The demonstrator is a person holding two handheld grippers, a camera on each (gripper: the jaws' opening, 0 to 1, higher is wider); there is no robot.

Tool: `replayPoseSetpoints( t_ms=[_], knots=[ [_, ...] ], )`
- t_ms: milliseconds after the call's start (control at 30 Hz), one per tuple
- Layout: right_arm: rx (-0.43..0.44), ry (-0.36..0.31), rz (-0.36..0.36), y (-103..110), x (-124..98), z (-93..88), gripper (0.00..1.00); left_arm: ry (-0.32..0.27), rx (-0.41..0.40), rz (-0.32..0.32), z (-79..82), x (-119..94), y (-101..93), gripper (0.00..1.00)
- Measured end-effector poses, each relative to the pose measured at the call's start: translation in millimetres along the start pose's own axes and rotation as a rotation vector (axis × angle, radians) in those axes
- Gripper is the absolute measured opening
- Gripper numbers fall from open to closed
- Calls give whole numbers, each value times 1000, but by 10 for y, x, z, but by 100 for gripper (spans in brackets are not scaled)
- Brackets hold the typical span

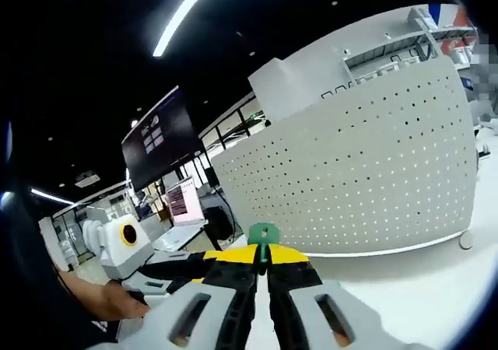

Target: Insert the hook assembly into the mounting plate slot until the hook locks in place.

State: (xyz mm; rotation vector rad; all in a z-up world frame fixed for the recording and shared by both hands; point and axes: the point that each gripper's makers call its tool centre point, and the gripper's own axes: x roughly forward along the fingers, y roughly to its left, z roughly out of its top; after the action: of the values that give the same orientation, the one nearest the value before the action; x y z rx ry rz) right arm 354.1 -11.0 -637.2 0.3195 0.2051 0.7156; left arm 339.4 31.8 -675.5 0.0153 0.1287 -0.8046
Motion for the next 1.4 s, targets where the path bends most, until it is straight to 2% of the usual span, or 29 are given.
replayPoseSetpoints(
  t_ms=[167, 400, 600, 1100, 1233, 1333, 1400],
  knots=[
    [-48, -5, -45, -141, 0, 118, 2, 31, 7, 26, -119, -64, 69, 40],
    [-112, -27, -97, -328, 4, 370, 2, 55, 30, 45, -265, -158, 90, 40],
    [-171, -45, -137, -478, 60, 606, 2, 83, 4, 65, -411, -238, 147, 40],
    [-296, -52, -233, -730, 353, 982, 2, 103, -24, 87, -565, -333, 187, 39],
    [-323, -50, -249, -789, 425, 1052, 2, 105, -14, 91, -566, -336, 206, 39],
    [-394, -32, -292, -878, 460, 1094, 2, 103, -17, 93, -564, -339, 216, 39],
    [-392, -35, -293, -895, 504, 1124, 2, 109, -15, 95, -578, -342, 224, 38]
  ],
)
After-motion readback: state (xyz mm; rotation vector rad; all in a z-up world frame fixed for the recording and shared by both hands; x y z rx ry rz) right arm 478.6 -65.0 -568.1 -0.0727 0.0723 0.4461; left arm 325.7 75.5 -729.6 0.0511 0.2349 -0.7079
